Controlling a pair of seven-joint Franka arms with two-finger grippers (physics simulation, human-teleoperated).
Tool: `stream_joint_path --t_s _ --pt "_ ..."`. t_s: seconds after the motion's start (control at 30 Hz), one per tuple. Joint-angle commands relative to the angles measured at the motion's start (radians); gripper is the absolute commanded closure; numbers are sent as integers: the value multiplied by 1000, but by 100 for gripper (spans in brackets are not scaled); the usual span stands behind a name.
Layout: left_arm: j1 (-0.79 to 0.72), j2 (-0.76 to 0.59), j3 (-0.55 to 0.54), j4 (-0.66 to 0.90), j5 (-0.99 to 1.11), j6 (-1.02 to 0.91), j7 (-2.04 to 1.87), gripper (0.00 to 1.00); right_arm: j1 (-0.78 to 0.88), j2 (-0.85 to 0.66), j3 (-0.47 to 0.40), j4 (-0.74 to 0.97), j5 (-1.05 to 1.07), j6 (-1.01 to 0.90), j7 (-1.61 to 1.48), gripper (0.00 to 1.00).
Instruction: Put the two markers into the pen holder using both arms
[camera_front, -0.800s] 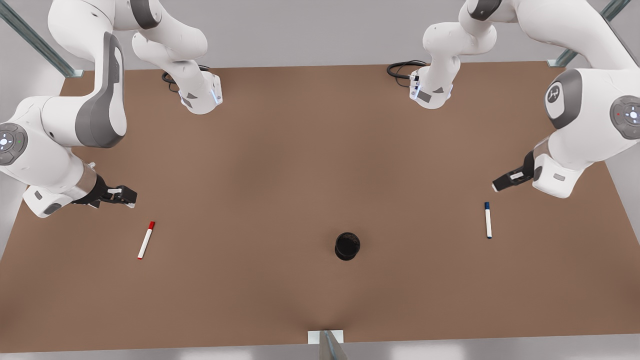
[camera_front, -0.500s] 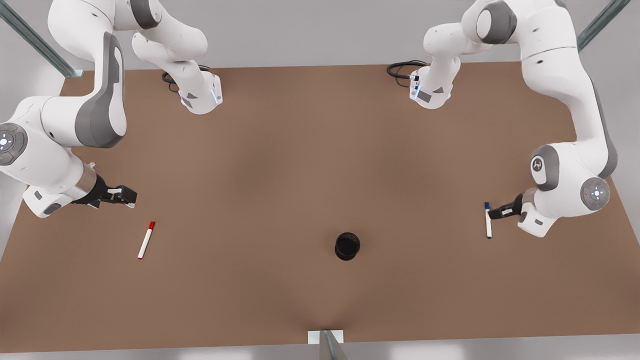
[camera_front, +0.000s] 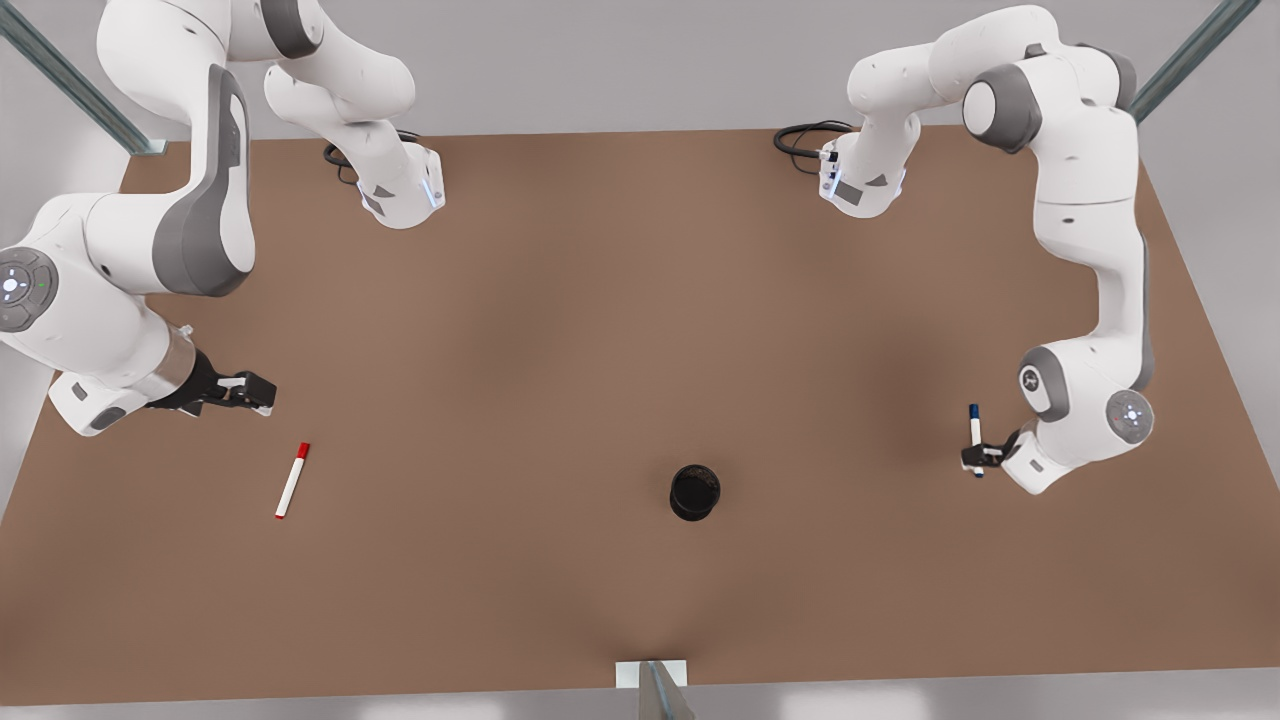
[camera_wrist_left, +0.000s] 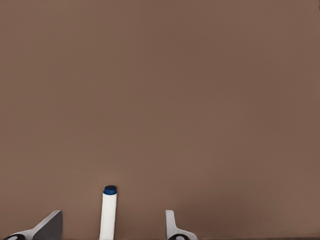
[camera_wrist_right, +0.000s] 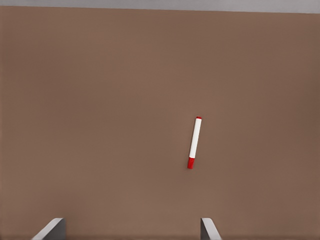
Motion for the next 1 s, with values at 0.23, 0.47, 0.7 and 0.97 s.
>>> stream_joint_path --t_s 0.23,0.47,0.7,0.97 --pt "3 34 8 -4 -4 54 332 24 -14 3 -1 0 1 0 -18 0" --pt "20 63 18 -4 -5 54 328 24 -25 67 -1 -1 1 89 -15 0" --pt "15 74 18 -2 -5 54 328 39 -137 445 6 7 73 413 200 0" --pt "12 74 18 -2 -4 54 328 51 -198 545 13 -29 82 457 94 0"
